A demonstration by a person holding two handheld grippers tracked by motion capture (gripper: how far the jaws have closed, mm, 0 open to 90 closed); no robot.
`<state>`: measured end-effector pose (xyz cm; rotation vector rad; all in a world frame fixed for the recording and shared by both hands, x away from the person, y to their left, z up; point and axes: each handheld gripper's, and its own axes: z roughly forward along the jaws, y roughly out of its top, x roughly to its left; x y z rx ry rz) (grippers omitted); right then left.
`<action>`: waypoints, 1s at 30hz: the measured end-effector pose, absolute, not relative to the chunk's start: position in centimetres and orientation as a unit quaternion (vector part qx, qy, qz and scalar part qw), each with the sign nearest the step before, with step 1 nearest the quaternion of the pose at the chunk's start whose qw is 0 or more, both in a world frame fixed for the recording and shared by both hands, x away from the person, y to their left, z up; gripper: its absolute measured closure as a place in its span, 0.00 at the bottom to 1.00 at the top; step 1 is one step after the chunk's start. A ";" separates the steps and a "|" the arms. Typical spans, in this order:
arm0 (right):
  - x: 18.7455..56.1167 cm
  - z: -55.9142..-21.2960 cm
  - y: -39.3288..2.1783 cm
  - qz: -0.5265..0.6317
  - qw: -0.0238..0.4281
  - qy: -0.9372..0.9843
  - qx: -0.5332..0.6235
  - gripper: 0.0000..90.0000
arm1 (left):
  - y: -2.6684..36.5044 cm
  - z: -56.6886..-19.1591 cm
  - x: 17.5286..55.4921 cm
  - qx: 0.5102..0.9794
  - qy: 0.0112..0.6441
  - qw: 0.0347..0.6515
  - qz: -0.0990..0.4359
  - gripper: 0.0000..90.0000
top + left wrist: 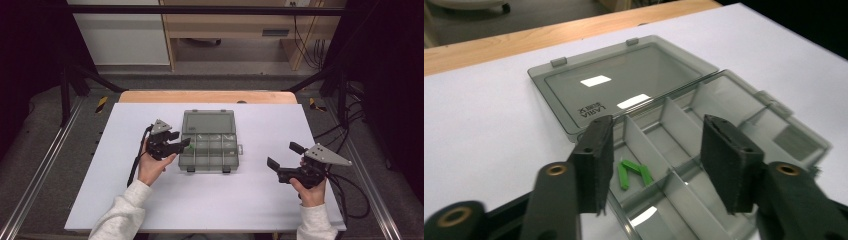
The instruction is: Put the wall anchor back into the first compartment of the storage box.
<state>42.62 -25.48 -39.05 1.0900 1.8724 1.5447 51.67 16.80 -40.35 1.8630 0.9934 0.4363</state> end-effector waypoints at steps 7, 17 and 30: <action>42.6 -39.1 -25.5 0.564 0.239 0.684 0.396 0.00 | 19.1 -39.4 49.1 0.761 0.373 0.496 0.189 0.32; 42.7 -39.2 -25.4 0.566 0.237 0.682 0.397 0.00 | 22.0 -39.3 46.5 0.750 0.377 0.501 0.209 0.11; 42.6 -39.5 -25.5 0.565 0.233 0.686 0.395 0.00 | 25.1 -40.1 44.8 0.740 0.396 0.499 0.216 0.08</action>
